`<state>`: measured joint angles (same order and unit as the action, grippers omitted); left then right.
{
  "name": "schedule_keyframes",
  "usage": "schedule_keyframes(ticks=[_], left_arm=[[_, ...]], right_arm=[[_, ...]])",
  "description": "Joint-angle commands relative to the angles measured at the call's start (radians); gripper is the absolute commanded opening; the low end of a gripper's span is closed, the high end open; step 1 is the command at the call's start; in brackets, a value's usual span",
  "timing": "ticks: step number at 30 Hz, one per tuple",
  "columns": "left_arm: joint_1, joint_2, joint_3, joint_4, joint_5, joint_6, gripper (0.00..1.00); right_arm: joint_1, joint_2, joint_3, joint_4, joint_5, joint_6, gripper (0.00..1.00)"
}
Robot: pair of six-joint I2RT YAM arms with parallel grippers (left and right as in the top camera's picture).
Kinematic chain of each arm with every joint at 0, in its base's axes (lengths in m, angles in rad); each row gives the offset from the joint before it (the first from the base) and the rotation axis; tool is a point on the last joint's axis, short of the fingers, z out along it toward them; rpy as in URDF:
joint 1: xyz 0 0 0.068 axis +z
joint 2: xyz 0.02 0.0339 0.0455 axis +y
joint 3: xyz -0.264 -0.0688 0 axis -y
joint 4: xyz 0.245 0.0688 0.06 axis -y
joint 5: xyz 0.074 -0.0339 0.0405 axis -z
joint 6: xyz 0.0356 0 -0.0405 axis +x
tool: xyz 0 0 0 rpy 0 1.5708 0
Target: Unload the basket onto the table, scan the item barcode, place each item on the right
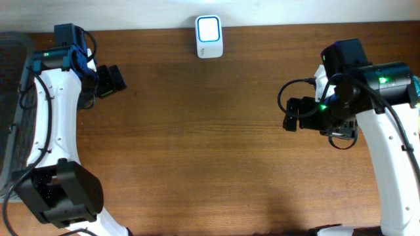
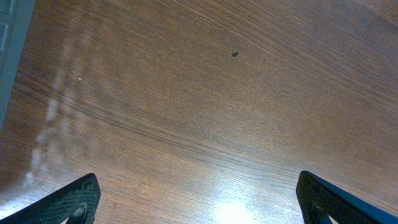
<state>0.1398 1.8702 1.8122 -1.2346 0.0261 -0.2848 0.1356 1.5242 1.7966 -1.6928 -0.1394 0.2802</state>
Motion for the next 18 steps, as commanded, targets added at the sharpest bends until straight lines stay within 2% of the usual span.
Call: schedule_keyframes(ticks=[1,4,7,13,18], left_arm=[[0.003,-0.002,0.008,-0.001,0.007,-0.007,0.99],[0.003,-0.002,0.008,-0.001,0.007,-0.007,0.99],[0.003,-0.002,0.008,-0.001,0.008,-0.007,0.99],[0.003,-0.002,0.008,-0.001,0.008,-0.007,0.99],[0.003,-0.002,0.008,-0.001,0.007,-0.007,0.99]], right_arm=[[0.008,-0.003,-0.003,-0.006,0.021,-0.015,0.98],[0.009,-0.004,-0.014,0.009,0.045,-0.016,0.98],[0.009,-0.055,-0.067,0.097,0.069,-0.055,0.98],[0.001,-0.394,-0.439,0.455,0.069,-0.152,0.98],[-0.048,-0.687,-0.75,0.733,0.063,-0.172,0.98]])
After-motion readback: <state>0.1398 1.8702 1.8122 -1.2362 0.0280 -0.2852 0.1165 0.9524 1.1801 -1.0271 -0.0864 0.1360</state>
